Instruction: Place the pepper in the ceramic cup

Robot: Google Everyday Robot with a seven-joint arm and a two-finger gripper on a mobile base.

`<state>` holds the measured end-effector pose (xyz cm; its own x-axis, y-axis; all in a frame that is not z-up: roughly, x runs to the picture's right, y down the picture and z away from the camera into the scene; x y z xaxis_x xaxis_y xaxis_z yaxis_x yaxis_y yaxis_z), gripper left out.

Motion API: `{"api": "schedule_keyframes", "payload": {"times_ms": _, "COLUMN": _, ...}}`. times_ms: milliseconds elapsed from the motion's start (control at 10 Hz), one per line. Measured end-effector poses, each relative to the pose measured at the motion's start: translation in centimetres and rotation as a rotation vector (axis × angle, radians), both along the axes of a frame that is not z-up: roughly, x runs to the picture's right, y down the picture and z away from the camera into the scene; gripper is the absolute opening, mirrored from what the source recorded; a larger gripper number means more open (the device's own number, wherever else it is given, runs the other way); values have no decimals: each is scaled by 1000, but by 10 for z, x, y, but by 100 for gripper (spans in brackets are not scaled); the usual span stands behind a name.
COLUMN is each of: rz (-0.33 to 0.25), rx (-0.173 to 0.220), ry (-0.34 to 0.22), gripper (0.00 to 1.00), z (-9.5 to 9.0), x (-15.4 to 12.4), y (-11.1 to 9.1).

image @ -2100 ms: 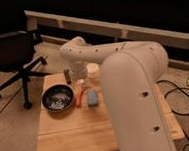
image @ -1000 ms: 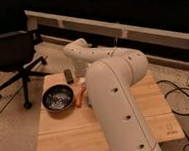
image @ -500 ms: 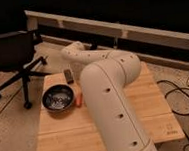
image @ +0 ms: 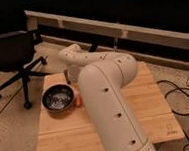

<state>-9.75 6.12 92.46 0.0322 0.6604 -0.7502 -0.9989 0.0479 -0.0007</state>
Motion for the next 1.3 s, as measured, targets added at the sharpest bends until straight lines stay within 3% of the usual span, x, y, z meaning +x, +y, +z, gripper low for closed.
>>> {"api": "schedule_keyframes", "payload": {"times_ms": 400, "rz": -11, "rx": -21, "ry": 13, "gripper": 55, "z": 5, "x": 2, "y": 9}}
{"api": "schedule_keyframes", "payload": {"times_ms": 800, "rz": 5, "rx": -13, "ry": 27, "gripper": 55, "z": 8, "x": 7, "y": 3}}
{"api": "schedule_keyframes", "payload": {"times_ms": 1300, "rz": -20, "rx": -29, "ry": 3, "gripper": 55, "z": 16, "x": -4, "y": 9}}
